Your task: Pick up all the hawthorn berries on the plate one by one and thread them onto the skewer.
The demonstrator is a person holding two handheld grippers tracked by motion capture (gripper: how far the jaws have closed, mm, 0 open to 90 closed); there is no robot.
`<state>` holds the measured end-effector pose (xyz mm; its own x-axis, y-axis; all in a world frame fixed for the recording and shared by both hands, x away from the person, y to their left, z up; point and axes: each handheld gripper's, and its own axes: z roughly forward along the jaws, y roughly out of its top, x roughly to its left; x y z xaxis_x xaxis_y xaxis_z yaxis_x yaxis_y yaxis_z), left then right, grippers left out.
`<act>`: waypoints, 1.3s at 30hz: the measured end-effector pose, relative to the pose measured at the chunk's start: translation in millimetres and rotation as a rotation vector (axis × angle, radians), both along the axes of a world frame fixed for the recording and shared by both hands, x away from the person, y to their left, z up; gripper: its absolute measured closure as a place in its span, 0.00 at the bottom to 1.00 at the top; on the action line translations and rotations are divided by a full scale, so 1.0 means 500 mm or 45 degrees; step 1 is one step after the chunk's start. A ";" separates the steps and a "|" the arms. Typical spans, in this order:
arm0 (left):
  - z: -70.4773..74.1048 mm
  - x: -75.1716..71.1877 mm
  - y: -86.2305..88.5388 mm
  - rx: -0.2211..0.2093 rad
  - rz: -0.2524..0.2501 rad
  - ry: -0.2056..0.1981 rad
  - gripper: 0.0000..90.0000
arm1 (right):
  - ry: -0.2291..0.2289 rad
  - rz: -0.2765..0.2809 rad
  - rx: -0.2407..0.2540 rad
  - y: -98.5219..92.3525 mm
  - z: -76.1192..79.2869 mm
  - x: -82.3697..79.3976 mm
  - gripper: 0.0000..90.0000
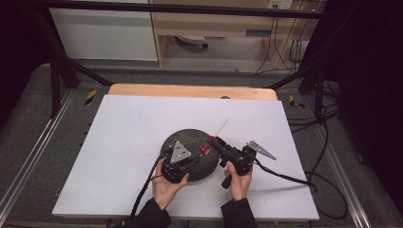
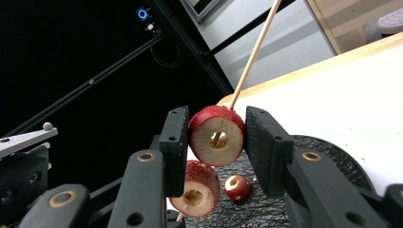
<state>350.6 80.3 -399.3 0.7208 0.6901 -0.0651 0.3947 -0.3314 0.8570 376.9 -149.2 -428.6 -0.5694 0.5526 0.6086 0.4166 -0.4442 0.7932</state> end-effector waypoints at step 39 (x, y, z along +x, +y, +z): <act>-0.012 -0.029 0.210 0.062 0.075 0.020 0.98 | 0.125 0.186 -0.619 -0.021 0.012 0.022 0.03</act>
